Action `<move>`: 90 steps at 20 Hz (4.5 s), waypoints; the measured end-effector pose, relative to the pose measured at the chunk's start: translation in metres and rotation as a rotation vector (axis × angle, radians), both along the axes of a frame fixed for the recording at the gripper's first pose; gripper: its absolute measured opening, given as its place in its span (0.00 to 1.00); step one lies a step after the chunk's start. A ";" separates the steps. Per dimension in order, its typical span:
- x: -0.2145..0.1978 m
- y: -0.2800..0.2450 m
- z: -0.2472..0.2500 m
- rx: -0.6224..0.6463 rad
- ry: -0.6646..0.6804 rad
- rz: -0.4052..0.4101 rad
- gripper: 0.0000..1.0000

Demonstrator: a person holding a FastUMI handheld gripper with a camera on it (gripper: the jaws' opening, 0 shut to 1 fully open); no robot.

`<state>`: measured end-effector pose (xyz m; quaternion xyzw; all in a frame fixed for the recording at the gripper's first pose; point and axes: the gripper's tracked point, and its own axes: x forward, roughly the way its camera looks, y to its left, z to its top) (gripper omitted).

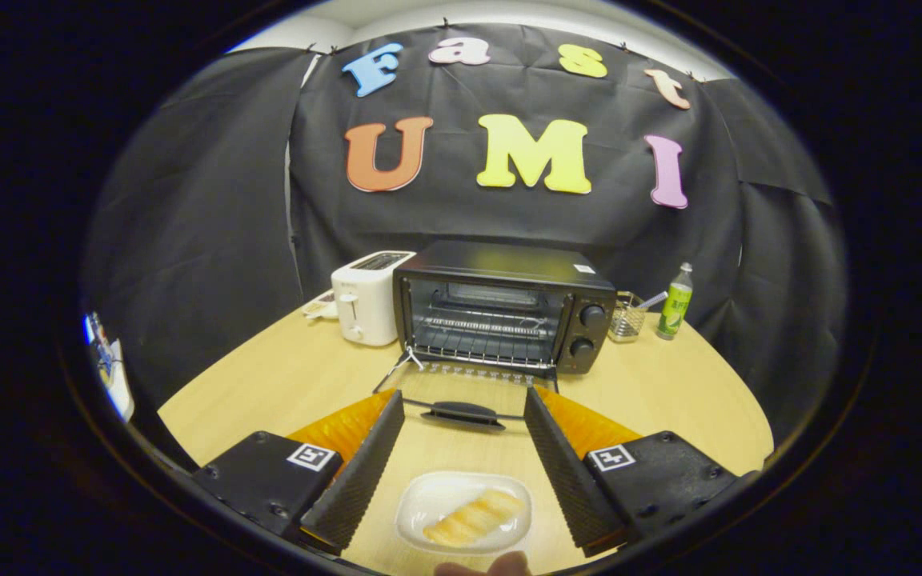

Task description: Open the toaster oven, put the food inside, and close the toaster oven door.

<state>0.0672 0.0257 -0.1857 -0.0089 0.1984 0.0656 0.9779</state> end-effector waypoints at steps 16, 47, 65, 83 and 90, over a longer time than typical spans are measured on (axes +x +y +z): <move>-0.055 -0.020 -0.136 0.131 0.311 -0.190 1.00; -0.033 -0.014 -0.106 0.268 0.250 -0.227 0.29; 0.177 0.001 -0.048 0.409 0.047 -0.258 0.29; 0.299 0.002 -0.076 0.382 0.017 -0.369 0.29; 0.311 -0.005 -0.081 0.312 0.037 -0.336 0.52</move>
